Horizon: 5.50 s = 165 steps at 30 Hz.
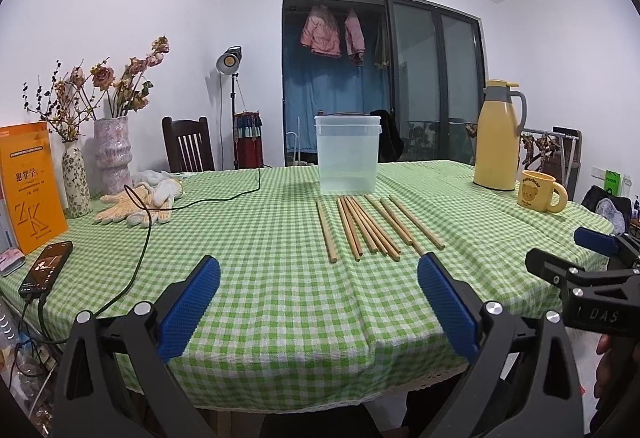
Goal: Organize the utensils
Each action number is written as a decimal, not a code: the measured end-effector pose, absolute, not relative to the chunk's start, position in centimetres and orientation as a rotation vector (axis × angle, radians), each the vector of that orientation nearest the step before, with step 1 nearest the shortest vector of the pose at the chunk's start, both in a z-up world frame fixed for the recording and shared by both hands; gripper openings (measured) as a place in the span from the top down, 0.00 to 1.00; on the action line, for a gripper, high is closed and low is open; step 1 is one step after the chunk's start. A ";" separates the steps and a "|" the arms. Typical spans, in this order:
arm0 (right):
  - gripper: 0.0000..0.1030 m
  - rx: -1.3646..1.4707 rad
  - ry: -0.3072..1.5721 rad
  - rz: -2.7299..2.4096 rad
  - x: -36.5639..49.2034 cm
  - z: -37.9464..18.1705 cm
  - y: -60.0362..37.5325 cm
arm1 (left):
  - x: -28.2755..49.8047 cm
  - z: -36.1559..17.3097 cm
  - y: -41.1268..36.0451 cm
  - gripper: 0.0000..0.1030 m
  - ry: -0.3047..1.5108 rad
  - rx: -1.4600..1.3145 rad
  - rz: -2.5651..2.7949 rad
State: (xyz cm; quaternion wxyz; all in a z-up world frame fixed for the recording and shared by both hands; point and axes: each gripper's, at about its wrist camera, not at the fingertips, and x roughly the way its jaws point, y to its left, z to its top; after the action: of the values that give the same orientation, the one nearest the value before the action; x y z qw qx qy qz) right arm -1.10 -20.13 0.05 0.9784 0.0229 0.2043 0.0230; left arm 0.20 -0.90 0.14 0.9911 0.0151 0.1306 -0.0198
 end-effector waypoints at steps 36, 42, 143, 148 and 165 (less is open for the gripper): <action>0.07 -0.045 0.441 0.073 2.5 -0.4 -19.7 | 5.8 -0.5 0.8 0.07 0.323 -0.017 -0.038; 0.07 -0.027 0.481 0.107 5.2 -0.3 -19.9 | 8.5 -0.5 1.1 0.11 0.356 -0.008 -0.055; 0.94 -0.028 0.550 0.438 22.4 22.7 -23.4 | 28.8 27.4 2.3 0.96 0.456 0.134 -0.409; 0.94 -0.013 0.442 0.428 26.2 28.5 -24.2 | 33.5 34.3 2.1 0.96 0.361 0.097 -0.406; 0.94 -0.036 0.537 0.419 46.7 23.5 -19.9 | 57.2 31.0 -3.5 0.96 0.526 0.035 -0.363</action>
State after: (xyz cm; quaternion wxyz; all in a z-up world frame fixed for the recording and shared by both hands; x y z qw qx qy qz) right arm 46.67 -19.88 23.55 0.9424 -0.0176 0.2632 0.2055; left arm 57.15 -3.51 30.97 0.9492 0.0170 0.2584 -0.1787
